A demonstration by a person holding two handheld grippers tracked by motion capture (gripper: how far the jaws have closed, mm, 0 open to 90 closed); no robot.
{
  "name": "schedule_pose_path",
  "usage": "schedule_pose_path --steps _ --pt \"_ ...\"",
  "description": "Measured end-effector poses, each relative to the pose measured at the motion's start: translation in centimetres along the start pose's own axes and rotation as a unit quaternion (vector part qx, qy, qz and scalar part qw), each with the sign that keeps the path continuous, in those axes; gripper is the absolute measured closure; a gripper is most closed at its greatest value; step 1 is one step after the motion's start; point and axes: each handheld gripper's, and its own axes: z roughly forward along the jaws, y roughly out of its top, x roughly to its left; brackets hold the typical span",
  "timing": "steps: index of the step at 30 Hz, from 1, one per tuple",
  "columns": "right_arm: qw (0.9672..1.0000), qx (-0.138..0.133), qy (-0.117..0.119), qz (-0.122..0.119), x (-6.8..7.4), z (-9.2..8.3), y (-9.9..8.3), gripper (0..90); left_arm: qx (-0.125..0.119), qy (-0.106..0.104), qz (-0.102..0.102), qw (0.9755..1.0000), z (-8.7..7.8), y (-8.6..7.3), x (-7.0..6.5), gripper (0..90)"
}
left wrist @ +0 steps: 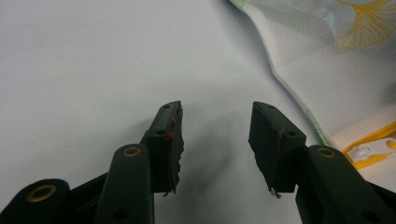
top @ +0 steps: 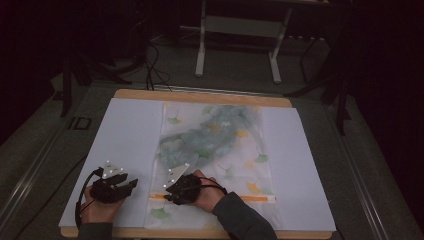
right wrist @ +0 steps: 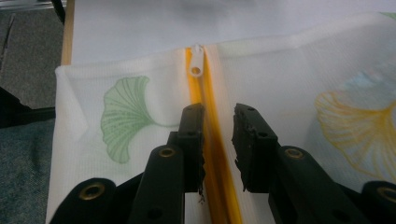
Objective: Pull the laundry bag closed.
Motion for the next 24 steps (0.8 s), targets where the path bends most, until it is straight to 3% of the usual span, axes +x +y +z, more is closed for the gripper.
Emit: schedule_pose_path --steps 14,24 --pt "0.9998 0.002 0.021 -0.008 0.3 1.7 1.7 69.4 0.001 0.002 0.002 1.0000 0.0 0.0 0.0 53.4" --pt "0.9996 0.009 0.024 -0.010 0.1 2.2 1.9 77.4 0.001 0.002 0.001 1.0000 0.0 0.0 0.0 53.0"
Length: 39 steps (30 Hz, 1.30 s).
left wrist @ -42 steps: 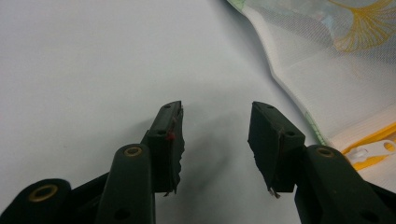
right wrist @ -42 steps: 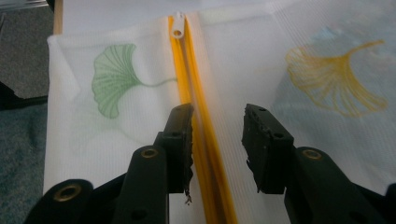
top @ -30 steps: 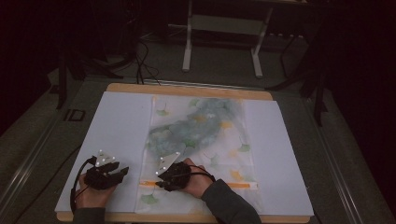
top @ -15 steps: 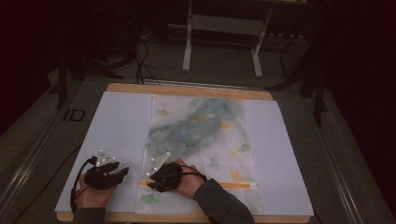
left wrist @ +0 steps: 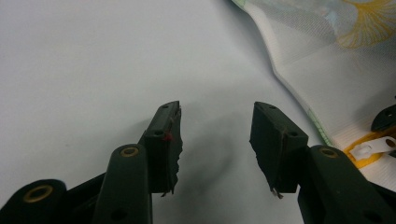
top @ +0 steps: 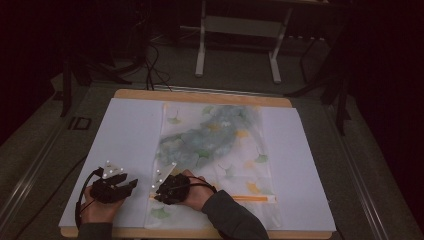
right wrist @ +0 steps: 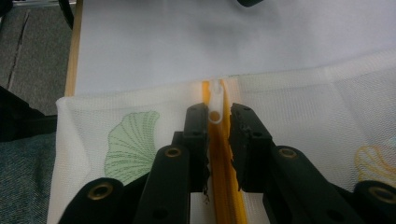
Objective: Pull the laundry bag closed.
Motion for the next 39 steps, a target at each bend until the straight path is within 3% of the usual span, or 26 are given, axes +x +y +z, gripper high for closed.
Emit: schedule_pose_path --steps 18,23,28,39 --pt "0.9999 0.010 0.014 0.001 -0.3 0.8 1.0 77.5 0.000 -0.003 0.000 1.0000 0.0 0.0 -0.1 52.8" --pt "0.9992 0.029 0.026 0.002 -0.6 0.9 1.5 80.7 0.001 -0.006 0.003 1.0000 0.0 0.1 -0.2 53.3" --pt "0.9984 0.052 0.020 -0.010 -0.3 1.0 2.2 83.0 0.002 -0.009 0.003 1.0000 0.0 0.1 -0.2 53.7" --pt "0.9995 0.028 0.011 -0.005 -0.4 -0.1 1.7 83.7 0.006 -0.019 0.006 0.9998 -0.1 0.2 -0.5 54.3"
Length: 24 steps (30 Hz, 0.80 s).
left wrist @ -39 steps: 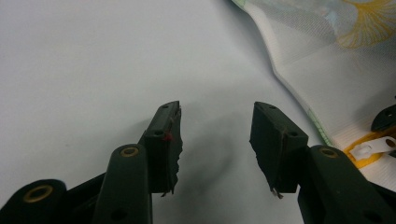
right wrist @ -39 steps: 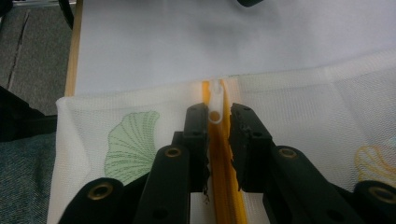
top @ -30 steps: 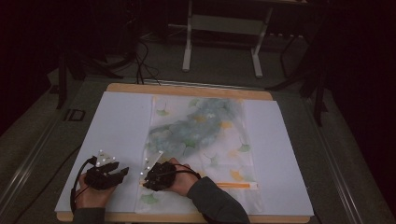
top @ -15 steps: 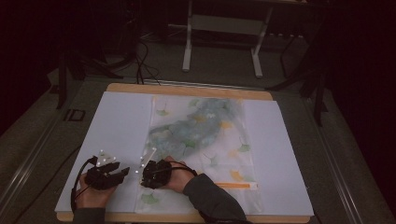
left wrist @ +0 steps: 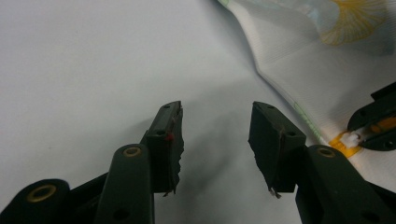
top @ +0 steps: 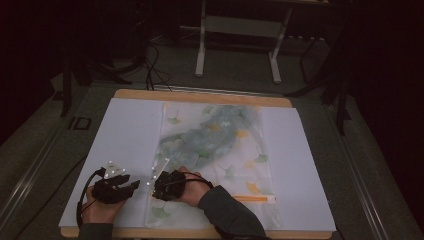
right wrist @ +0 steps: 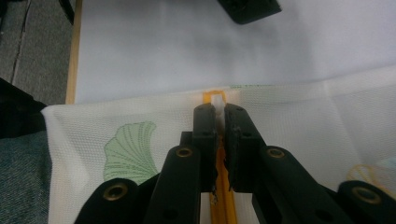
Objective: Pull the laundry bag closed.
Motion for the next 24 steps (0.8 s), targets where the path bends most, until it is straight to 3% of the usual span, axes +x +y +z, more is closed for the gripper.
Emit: schedule_pose_path --steps 24 --pt "0.9999 -0.010 -0.004 -0.001 0.3 -0.7 -1.1 83.7 0.007 -0.023 -0.011 0.9996 -0.4 -0.3 -0.7 54.3"
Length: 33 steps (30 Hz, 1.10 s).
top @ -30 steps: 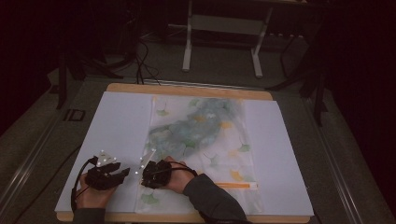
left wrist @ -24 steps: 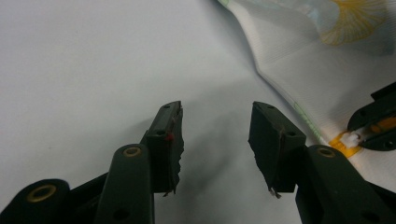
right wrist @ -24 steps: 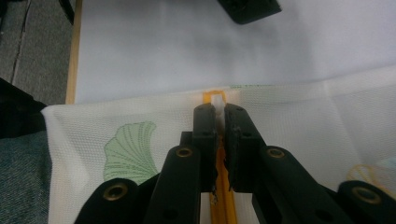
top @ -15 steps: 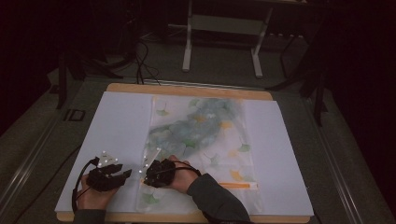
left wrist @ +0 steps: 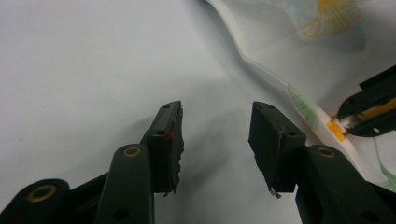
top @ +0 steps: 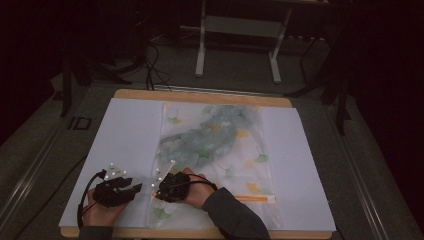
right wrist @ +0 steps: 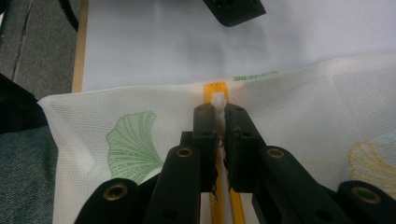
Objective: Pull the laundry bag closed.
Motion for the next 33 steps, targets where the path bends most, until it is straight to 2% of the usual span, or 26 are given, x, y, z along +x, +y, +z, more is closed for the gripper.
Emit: schedule_pose_path --steps 5,13,18,25,33 --pt "1.0000 -0.001 0.000 0.004 0.0 -0.1 -0.2 83.8 0.004 -0.003 0.000 1.0000 -0.1 -0.1 -0.2 54.3" --pt "1.0000 -0.002 -0.004 0.007 0.0 0.1 -0.7 83.9 0.005 -0.024 -0.003 0.9997 -0.4 -0.1 -0.7 55.6" --pt "0.9999 -0.004 -0.004 0.008 0.0 0.3 -0.8 83.9 0.010 -0.039 0.010 0.9991 -0.5 0.1 -1.6 55.9" --pt "1.0000 0.000 -0.002 0.006 0.2 0.5 -0.7 83.9 0.013 -0.063 0.014 0.9978 -0.6 0.2 -2.3 56.1" --pt "1.0000 -0.001 -0.005 0.005 0.3 0.6 -0.6 84.0 0.019 -0.075 0.023 0.9968 -0.6 0.3 -3.0 56.3"
